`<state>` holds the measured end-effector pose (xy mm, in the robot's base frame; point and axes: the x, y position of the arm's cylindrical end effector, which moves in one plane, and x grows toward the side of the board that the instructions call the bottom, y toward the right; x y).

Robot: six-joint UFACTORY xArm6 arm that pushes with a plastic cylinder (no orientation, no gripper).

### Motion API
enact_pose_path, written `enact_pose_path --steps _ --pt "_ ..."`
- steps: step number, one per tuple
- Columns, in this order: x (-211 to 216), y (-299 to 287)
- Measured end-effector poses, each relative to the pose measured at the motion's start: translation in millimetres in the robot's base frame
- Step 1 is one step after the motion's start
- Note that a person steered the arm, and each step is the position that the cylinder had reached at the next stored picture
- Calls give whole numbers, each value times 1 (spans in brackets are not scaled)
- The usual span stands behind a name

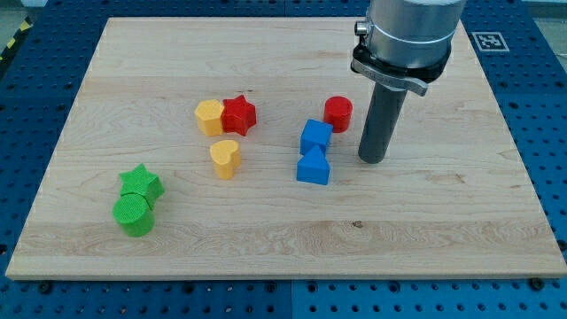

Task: Move the blue triangle bottom diagonally to the yellow heart

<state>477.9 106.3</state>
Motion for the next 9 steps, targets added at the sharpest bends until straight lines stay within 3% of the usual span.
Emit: enact_pose_path --steps 4,6,9 --pt "5 -4" --pt "0 -46" --pt "5 -51"
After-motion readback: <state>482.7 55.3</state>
